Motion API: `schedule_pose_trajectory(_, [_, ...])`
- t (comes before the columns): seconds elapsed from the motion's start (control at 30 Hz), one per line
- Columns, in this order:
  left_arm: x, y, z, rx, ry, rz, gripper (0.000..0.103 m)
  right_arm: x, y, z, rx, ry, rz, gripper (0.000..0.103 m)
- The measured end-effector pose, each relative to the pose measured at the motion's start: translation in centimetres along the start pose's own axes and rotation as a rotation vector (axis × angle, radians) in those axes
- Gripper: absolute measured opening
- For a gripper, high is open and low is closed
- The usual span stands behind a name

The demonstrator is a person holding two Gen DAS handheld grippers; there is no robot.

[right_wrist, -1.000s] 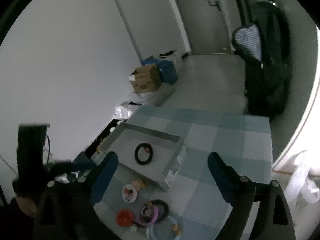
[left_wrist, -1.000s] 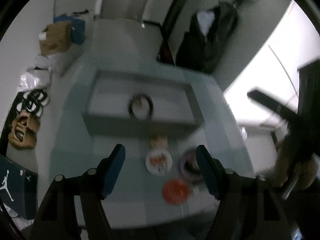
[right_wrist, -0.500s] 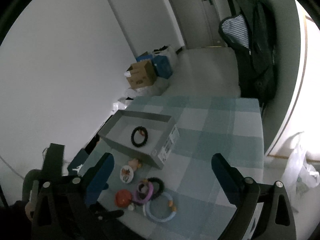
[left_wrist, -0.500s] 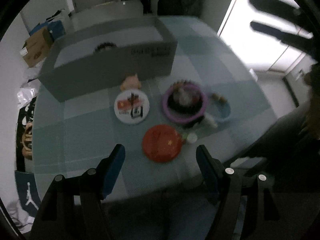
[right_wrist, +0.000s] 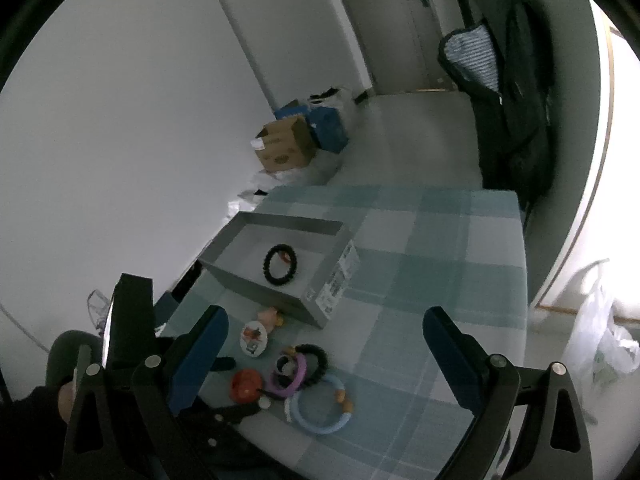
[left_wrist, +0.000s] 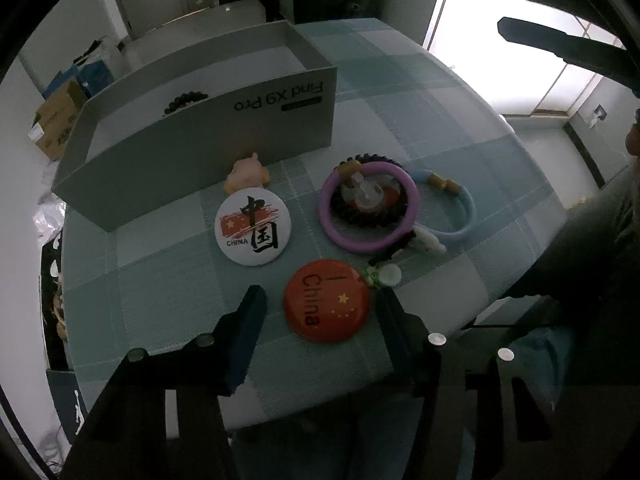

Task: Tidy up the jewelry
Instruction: 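Withdraw the left gripper from the box toward the red badge, then grasp the red 'China' badge with the left gripper while the right gripper grasps the small white bead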

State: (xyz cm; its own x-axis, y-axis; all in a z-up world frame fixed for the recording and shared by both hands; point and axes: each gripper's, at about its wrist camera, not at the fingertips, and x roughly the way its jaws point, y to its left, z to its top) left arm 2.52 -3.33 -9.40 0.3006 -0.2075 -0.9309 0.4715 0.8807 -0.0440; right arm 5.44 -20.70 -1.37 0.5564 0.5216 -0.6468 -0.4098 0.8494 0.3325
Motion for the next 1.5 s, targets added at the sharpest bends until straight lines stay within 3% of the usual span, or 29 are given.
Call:
schedule_pose_trajectory(0.03, [-0.2, 0.0, 0.0, 0.006, -0.003, -0.008, 0.037, 0.0, 0.0, 0.0, 0.000, 0.003, 0.000, 0.099])
schedule_pose_trajectory(0.33, [-1.1, 0.7, -0.5, -0.013, 0.006, -0.043, 0.037, 0.7, -0.2, -0.3, 0.006, 0.029, 0.005, 0.099])
schedule_pose_trajectory(0.77, [-4.9, 3.9, 0.1, -0.119, -0.113, -0.138, 0.037, 1.6, 1.8, -2.7, 0.015, 0.101, 0.082, 0.096])
schedule_pose_trajectory(1.0, [-5.5, 5.8, 0.5, -0.223, -0.138, -0.138, 0.037, 2.9, 3.8, -5.9, 0.047, 0.189, 0.144, 0.071])
schedule_pose_trajectory(1.07, [-5.2, 6.7, 0.4, -0.273, -0.122, -0.144, 0.037, 3.4, 4.4, -6.6, 0.054, 0.213, 0.167, 0.069])
schedule_pose_trajectory(1.13, [-4.9, 7.0, 0.4, -0.296, -0.109, -0.142, 0.037, 4.1, 5.1, -7.2, 0.039, 0.238, 0.177, 0.055])
schedule_pose_trajectory(1.23, [-5.2, 7.4, 0.4, -0.309, -0.121, -0.141, 0.037, 5.2, 6.2, -7.7, 0.005, 0.276, 0.177, 0.049])
schedule_pose_trajectory(1.5, [-6.2, 8.7, 0.0, -0.342, -0.159, -0.148, 0.037, 7.2, 7.1, -8.4, -0.050, 0.316, 0.012, 0.042])
